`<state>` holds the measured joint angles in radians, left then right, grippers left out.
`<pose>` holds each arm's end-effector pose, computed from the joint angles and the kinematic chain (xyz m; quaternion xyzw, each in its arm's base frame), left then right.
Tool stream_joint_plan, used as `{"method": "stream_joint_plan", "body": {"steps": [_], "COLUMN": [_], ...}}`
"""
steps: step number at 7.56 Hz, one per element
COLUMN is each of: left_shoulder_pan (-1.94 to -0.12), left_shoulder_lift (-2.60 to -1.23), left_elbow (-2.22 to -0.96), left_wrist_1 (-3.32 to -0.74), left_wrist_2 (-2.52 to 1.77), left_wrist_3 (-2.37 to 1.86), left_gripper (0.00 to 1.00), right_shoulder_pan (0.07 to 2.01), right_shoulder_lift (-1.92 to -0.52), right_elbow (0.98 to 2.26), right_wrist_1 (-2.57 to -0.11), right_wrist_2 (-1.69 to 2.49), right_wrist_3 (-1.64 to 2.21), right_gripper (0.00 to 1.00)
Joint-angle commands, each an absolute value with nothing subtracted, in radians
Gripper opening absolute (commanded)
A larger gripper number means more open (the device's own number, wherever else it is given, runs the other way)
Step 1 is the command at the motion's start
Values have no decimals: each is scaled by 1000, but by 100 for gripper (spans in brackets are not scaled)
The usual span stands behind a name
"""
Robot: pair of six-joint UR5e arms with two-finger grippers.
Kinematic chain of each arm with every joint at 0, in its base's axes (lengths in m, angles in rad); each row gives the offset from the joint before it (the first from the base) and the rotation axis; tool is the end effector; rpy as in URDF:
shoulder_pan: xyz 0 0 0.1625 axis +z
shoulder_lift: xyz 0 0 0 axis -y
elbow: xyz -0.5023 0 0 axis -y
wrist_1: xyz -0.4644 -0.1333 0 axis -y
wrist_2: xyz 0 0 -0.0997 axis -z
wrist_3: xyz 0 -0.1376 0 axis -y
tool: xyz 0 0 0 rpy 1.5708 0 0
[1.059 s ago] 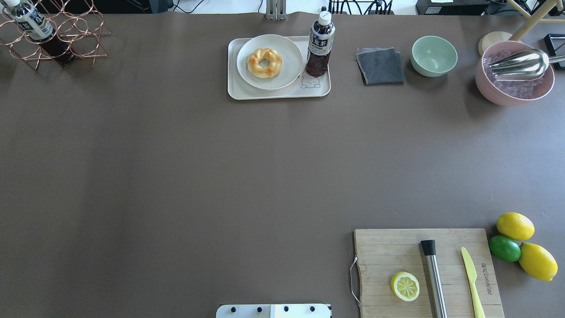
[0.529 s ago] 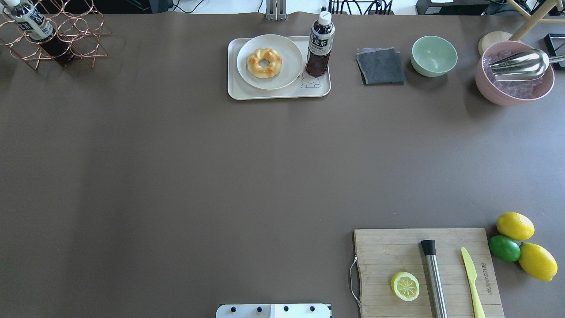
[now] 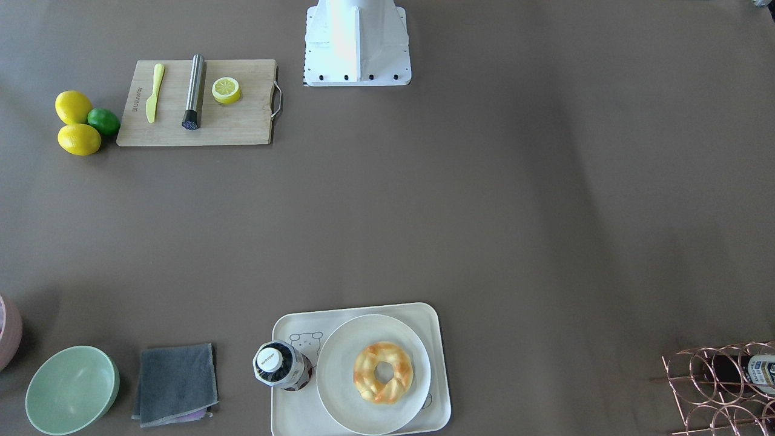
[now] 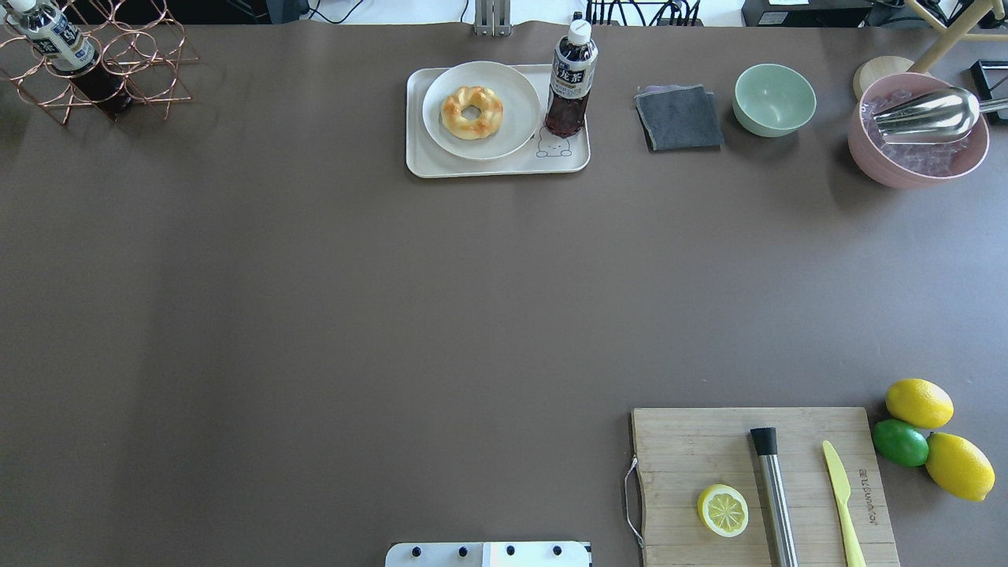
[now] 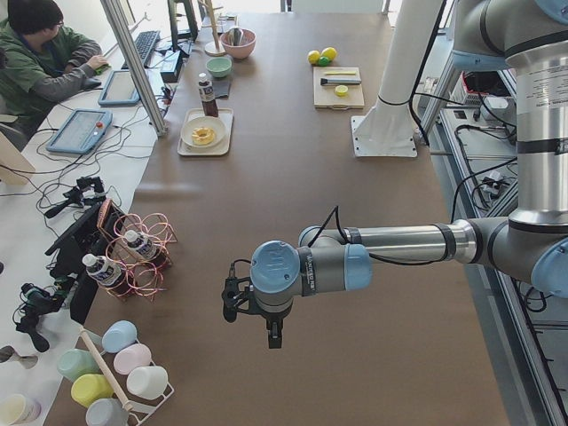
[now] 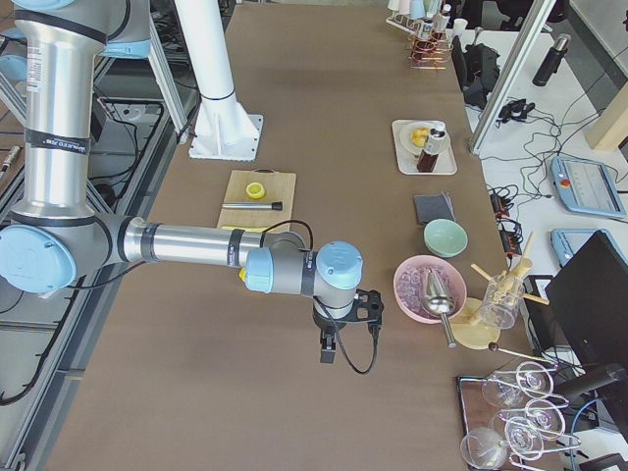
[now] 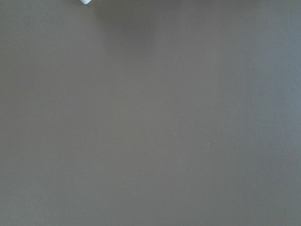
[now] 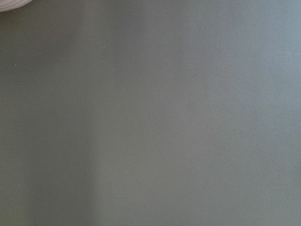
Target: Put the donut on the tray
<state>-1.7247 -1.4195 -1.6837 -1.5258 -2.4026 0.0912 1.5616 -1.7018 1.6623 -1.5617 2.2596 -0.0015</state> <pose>-0.1048 -0.4695 0.7775 0.0115 0.4053 -0.0455 0.9130 0.0413 -0.4952 0.7880 -0.0156 -0.3375 0.0001 0.9412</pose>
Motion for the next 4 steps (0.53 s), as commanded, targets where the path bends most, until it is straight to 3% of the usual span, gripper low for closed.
{"method": "stream_joint_plan", "body": {"steps": [1,4], "left_shoulder_pan": [-1724,-1724], "left_shoulder_lift": [-1420,-1425], "left_elbow": [-1684,-1684], "left_wrist_1": [-1526,-1526], "left_wrist_2": [-2399,-2399], "left_wrist_3": [91,91], "left_gripper": [99,99], "right_shoulder_pan": [1562,1562], "right_shoulder_lift": [-1701,-1701], "right_elbow": [1664,1661], "right_wrist_1": [-1562,-1562], "right_wrist_2": [2260,2260], "right_wrist_3": [-2,0], "right_gripper": [100,100]}}
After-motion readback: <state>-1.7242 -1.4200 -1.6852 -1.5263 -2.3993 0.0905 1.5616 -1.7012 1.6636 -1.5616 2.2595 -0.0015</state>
